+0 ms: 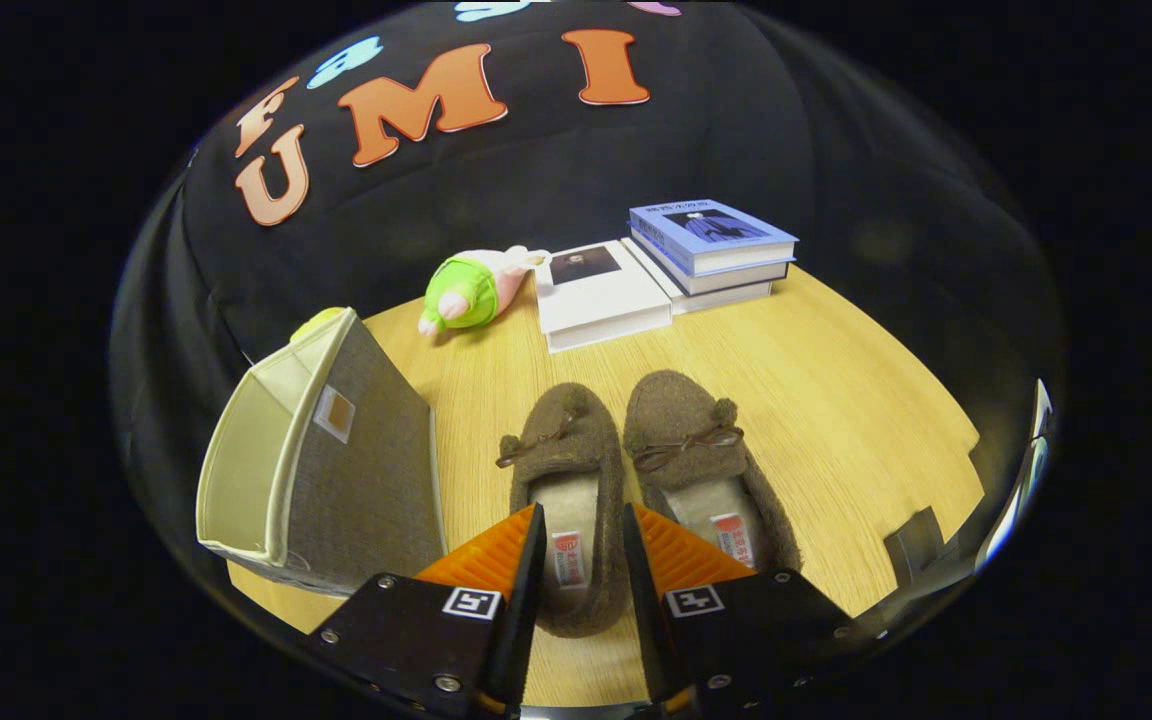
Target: Open the storage box then place both shoes into the box .Put the left shoe in first, then the right shoe, with the right side of both shoes facing outward in a uniform manner.
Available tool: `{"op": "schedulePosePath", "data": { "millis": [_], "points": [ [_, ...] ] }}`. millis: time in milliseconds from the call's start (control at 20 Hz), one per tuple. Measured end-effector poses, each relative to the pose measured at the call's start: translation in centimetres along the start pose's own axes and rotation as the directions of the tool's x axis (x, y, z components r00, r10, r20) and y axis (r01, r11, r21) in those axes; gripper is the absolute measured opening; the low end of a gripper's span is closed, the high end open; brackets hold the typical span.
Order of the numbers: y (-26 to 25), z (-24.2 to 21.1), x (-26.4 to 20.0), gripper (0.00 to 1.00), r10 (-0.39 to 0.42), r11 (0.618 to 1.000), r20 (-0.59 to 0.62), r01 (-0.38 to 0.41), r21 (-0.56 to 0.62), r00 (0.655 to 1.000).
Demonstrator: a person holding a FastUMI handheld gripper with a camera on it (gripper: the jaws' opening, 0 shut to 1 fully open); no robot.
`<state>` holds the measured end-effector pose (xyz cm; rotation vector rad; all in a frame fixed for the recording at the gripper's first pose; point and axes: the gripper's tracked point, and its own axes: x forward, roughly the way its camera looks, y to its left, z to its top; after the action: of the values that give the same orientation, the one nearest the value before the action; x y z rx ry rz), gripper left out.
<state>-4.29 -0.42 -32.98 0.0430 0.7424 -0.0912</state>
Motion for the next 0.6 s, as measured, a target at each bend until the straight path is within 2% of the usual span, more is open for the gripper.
{"op": "schedulePosePath", "data": {
  "millis": [50, 400, 600],
  "points": [
    [-0.3, -0.5, 0.4, 0.42, -0.008, 1.000, -0.013, 0.009, 0.005, 1.000],
    [-0.6, -2.5, 3.7, 0.37, -0.034, 0.998, -0.075, 0.037, 0.048, 0.997],
    [-1.1, -2.9, 4.5, 0.19, -0.079, 0.997, -0.088, 0.081, 0.016, 0.993]
  ]
}}
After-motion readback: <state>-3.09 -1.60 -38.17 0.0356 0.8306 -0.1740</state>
